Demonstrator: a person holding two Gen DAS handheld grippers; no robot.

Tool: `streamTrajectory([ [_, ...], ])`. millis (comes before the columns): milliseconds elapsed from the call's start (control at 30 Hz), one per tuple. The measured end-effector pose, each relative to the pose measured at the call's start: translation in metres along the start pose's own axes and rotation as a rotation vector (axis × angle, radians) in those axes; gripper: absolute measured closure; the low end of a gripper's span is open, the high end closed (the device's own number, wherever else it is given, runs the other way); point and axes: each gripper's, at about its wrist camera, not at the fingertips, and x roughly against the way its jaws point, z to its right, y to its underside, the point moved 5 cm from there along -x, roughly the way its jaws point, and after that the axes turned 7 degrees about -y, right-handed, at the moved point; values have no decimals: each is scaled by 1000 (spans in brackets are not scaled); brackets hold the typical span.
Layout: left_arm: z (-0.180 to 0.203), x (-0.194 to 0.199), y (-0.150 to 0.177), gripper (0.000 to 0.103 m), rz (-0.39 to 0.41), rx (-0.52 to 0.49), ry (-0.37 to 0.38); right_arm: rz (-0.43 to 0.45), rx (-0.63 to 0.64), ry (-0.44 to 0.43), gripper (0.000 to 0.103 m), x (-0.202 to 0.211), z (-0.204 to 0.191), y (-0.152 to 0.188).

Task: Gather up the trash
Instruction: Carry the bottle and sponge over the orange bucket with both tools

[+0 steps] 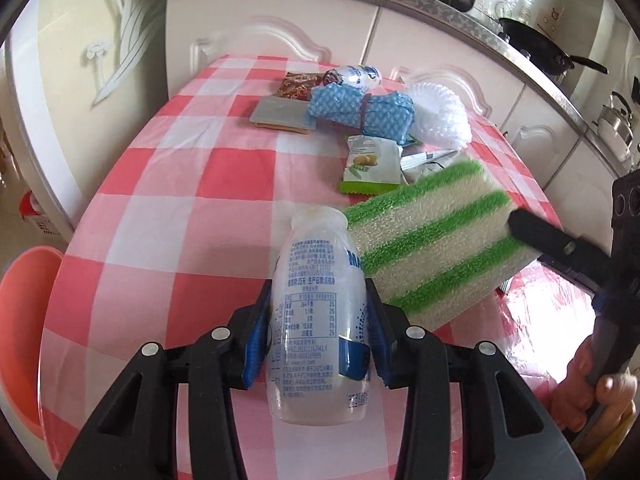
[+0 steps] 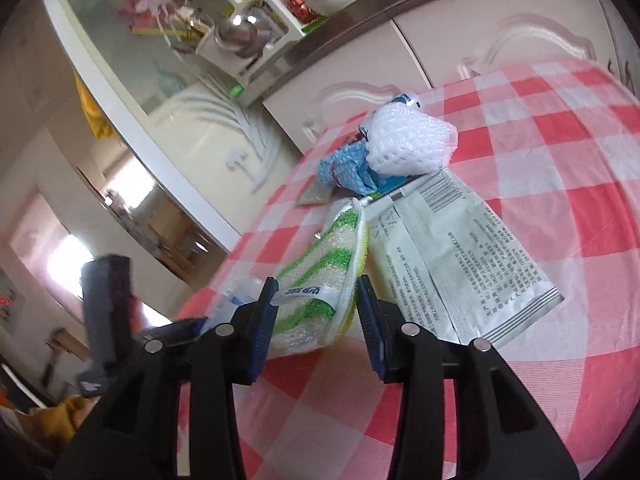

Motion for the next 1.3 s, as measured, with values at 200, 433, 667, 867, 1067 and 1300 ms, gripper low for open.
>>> streamTrajectory([
  [200,10,-2,-1,59,-12,-26,14,-33,-1,-41,43,-12,-7,-3],
  [433,12,-1,0,59,10,-35,26,-58,14,29,66,-31,-9,-4],
  [667,6,1,3,59,34,-7,80,-35,100,121,77,-31,-16,1],
  [867,-3,11,7,59,69,6,101,-26,123,163,78,-29,-21,4],
  [1067,-21,28,6,59,123,19,98,-7,132,205,80,-18,-26,-2],
  [1300,-43,43,7,59,165,31,67,12,137,208,81,-8,-39,-14],
])
